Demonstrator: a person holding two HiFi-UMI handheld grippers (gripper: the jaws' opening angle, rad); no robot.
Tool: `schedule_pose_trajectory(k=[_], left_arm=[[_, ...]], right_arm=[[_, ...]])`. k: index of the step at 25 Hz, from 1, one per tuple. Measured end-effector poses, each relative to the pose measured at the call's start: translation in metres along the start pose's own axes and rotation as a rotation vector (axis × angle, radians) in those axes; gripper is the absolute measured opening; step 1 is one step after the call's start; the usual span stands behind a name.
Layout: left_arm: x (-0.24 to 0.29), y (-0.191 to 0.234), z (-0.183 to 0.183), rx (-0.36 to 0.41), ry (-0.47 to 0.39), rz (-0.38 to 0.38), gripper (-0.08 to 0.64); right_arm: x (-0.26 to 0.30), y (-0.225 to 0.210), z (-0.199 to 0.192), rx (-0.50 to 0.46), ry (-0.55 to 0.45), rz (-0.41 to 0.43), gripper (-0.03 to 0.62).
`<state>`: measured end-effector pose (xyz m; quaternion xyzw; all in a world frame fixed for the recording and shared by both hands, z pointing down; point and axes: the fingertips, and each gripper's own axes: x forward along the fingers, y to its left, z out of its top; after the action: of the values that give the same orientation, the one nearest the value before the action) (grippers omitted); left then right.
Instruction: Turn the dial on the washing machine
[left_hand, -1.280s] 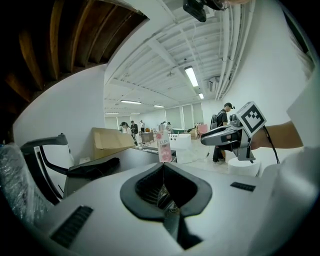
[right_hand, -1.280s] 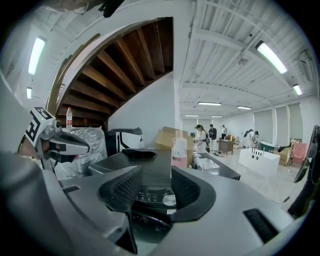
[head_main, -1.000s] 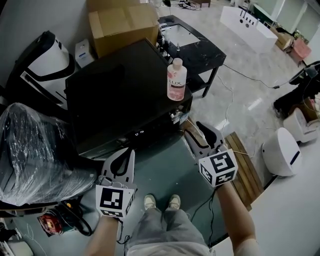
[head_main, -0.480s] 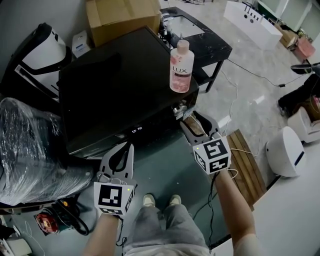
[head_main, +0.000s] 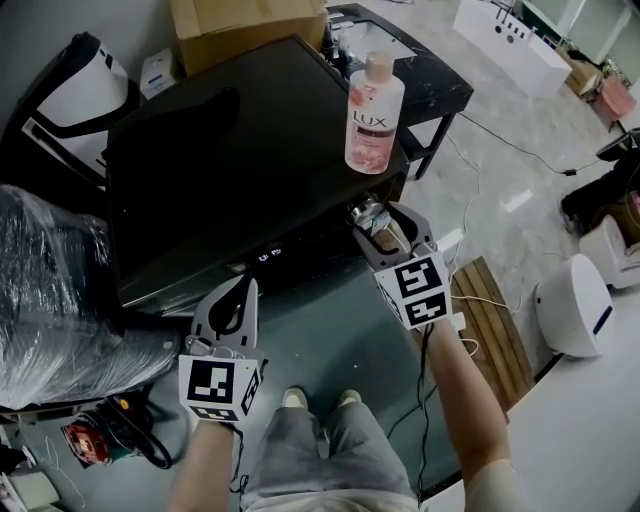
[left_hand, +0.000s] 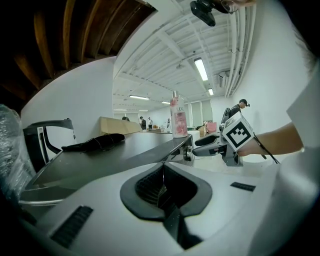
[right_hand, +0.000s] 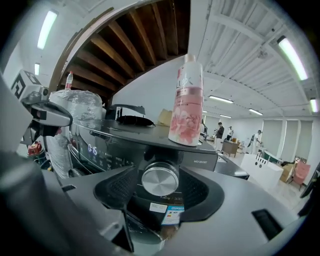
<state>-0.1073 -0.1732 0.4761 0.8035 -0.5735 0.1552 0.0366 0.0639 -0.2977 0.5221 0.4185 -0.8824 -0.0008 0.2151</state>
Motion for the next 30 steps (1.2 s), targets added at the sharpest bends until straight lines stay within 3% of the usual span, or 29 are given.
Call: schedule_pose_trajectory(k=[5,11,19,24,30], left_arm=[[0.004,0.003,-0.009,-0.009,0.009,0.002,0.020],[0.009,0.003,-0.018,-0.029,0.028,-0.012,0.020],[0.008,0.002,-0.022,-0.060,0.046,-0.024,0.020],[0.006,0.003,-0.024,-0.073,0.052,-0.028,0.020],[0.007,0.003,-0.027,-0.073,0.063,-0.036,0.020]], right_arm=[[0.011,0.006,0.001,-0.076,0.013,-0.009,0.273],[0.016,0.001,-0.002,0.013,0.005,-0.056,0.263],[0.013,-0.009,-0.007,0.194,-0.048,-0.058,0.253],[0.012,-0.014,-0.008,0.392,-0.093,-0.037,0.252],[0.011,-0.018,-0.010,0.555,-0.121,-0.039,0.250]])
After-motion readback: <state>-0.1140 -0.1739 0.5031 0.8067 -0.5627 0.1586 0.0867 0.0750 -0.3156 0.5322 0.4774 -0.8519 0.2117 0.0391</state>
